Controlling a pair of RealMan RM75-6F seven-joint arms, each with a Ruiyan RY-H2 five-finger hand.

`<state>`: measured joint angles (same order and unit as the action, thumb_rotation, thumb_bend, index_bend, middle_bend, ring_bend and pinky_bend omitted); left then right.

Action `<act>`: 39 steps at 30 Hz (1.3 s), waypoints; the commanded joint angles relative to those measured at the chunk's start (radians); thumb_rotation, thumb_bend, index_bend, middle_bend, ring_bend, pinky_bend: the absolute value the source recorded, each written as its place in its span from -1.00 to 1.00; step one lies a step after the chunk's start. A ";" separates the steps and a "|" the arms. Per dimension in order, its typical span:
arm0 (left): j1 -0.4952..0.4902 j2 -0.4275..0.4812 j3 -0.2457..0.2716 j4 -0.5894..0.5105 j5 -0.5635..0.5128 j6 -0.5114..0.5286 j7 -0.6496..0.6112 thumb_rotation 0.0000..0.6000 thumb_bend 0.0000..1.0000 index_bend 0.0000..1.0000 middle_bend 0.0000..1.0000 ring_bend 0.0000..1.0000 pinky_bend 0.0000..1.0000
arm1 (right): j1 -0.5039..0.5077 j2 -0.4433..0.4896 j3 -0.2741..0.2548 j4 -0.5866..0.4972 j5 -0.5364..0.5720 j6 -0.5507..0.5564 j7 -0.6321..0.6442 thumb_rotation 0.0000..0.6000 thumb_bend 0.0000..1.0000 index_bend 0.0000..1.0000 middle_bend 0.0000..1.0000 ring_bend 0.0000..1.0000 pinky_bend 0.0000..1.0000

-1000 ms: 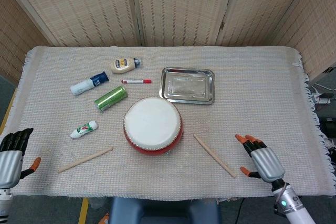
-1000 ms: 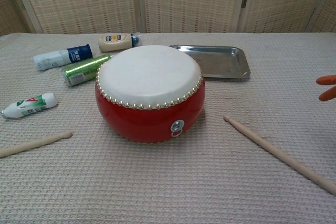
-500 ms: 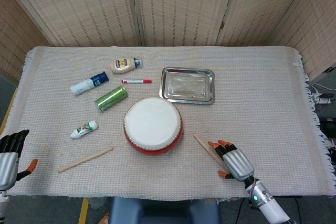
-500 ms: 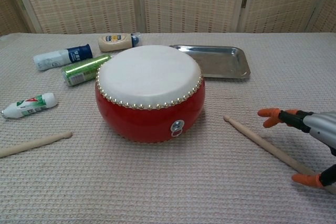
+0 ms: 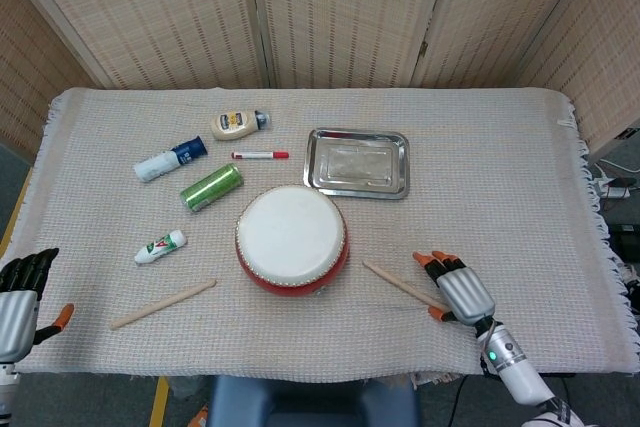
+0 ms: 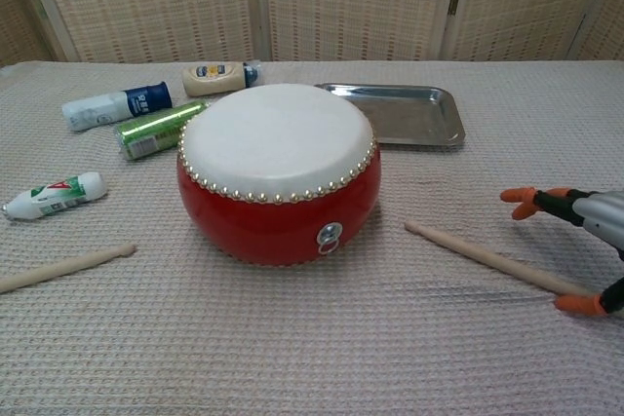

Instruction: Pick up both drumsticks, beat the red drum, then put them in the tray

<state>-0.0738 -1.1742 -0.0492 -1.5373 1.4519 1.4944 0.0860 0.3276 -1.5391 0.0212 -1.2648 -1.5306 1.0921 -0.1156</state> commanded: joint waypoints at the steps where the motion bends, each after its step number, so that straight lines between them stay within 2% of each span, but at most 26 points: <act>1: 0.000 0.001 -0.001 -0.002 -0.002 0.000 0.003 1.00 -0.36 -0.87 -0.84 -0.86 -0.83 | 0.017 0.012 0.019 -0.001 0.019 -0.013 0.000 1.00 -0.60 -0.81 -0.68 -0.94 -0.61; 6: 0.001 0.004 -0.003 -0.009 -0.004 0.001 0.012 1.00 -0.36 -0.87 -0.84 -0.86 -0.83 | 0.047 0.068 0.027 -0.114 0.049 -0.071 0.086 1.00 -0.58 -0.69 -0.68 -0.94 -0.61; 9: 0.001 0.005 -0.004 -0.012 -0.007 -0.001 0.015 1.00 -0.36 -0.87 -0.84 -0.86 -0.83 | 0.068 0.081 0.030 -0.138 0.048 -0.089 0.086 1.00 -0.58 -0.62 -0.68 -0.94 -0.61; 17: -0.001 0.007 -0.003 -0.014 -0.005 -0.005 0.014 1.00 -0.36 -0.87 -0.84 -0.86 -0.83 | 0.134 0.003 0.069 -0.095 0.083 -0.130 0.069 1.00 -0.53 -0.41 -0.68 -0.94 -0.61; 22: 0.003 0.008 -0.001 -0.010 -0.008 -0.007 0.009 1.00 -0.36 -0.87 -0.84 -0.86 -0.83 | 0.165 -0.047 0.074 -0.054 0.100 -0.154 0.048 1.00 -0.51 -0.28 -0.68 -0.94 -0.61; 39: 0.009 0.004 0.001 0.006 -0.009 -0.006 -0.012 1.00 -0.36 -0.87 -0.84 -0.86 -0.83 | 0.190 -0.116 0.054 0.029 0.112 -0.141 0.016 1.00 -0.41 -0.16 -0.68 -0.94 -0.61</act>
<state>-0.0649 -1.1703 -0.0481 -1.5318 1.4431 1.4882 0.0743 0.5156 -1.6513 0.0770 -1.2400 -1.4187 0.9524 -0.0965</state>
